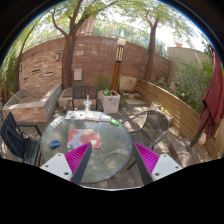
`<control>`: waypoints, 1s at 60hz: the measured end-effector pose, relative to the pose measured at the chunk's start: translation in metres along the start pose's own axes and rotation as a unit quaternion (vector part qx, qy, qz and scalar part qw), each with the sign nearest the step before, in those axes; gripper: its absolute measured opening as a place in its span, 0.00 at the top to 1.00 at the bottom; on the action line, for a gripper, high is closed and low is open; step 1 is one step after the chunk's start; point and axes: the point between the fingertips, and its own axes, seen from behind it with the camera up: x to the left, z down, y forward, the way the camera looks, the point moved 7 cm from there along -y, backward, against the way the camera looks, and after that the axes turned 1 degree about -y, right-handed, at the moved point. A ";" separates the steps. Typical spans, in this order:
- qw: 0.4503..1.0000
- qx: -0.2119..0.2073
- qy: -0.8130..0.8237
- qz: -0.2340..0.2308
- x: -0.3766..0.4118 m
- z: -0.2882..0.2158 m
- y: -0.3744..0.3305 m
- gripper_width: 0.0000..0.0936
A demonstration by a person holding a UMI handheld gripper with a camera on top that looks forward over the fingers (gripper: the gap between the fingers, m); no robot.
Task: Arrange mouse
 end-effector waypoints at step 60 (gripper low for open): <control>0.977 0.075 -0.024 -0.196 0.397 0.167 0.265 0.09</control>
